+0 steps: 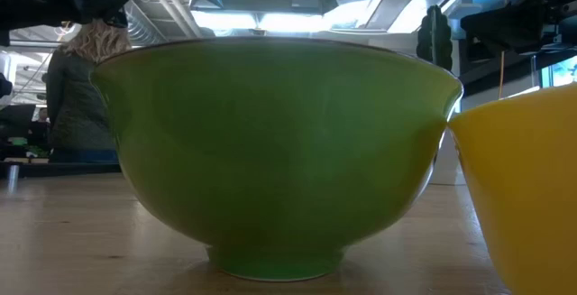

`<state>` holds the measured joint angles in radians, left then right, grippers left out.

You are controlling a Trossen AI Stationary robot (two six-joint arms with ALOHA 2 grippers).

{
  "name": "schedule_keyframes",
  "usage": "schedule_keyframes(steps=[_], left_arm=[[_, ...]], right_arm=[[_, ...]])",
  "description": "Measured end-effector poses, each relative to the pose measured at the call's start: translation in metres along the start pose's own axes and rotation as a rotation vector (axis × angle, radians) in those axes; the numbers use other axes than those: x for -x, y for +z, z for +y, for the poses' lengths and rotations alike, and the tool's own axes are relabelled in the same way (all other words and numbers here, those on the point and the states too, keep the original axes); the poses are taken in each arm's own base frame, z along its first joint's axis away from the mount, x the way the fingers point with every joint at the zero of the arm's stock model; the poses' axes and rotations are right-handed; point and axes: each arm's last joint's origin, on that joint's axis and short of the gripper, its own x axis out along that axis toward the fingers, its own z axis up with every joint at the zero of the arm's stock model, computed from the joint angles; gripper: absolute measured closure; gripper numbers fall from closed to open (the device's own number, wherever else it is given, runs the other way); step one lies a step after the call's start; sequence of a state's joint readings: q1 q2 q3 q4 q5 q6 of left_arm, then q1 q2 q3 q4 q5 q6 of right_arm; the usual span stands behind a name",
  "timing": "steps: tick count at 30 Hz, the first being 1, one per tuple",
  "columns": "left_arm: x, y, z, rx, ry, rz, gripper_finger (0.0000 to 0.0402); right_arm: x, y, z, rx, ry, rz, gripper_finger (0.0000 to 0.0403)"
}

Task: Pick & Place Mini bowls
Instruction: Stack the yellow bowl on the yellow bowl on the shelf

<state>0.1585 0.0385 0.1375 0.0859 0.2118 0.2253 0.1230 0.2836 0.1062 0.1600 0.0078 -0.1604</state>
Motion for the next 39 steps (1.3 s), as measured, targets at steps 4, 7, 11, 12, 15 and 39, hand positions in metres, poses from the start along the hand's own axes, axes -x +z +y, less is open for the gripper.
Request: schedule_keyframes(steps=[4, 7, 11, 12, 15, 39], left_arm=[[0.002, -0.005, -0.002, -0.009, -0.013, 0.054, 0.0399], [0.002, -0.007, -0.002, -0.004, -0.025, 0.07, 0.04], [0.002, -0.006, -0.004, 0.004, -0.083, 0.047, 0.0399], [0.002, -0.006, -0.004, 0.008, -0.081, 0.049, 0.0399], [0.002, -0.006, -0.003, 0.006, -0.068, 0.056, 0.04], [0.002, -0.004, -0.003, -0.038, -0.078, 0.025, 0.0394]], right_arm=[[0.0, 0.0, 0.0, 0.002, 0.0, 0.0, 0.0395], [0.0, 0.0, 0.0, 0.014, 0.0, 0.0, 0.0395], [0.0, 0.001, 0.0, 0.043, -0.002, -0.008, 0.0395], [0.0, 0.001, 0.0, 0.047, -0.001, -0.008, 0.0395], [0.0, 0.001, 0.0, 0.045, -0.001, -0.007, 0.0395], [-0.084, 0.111, 0.005, -0.103, 0.135, 0.57, 0.0391]])
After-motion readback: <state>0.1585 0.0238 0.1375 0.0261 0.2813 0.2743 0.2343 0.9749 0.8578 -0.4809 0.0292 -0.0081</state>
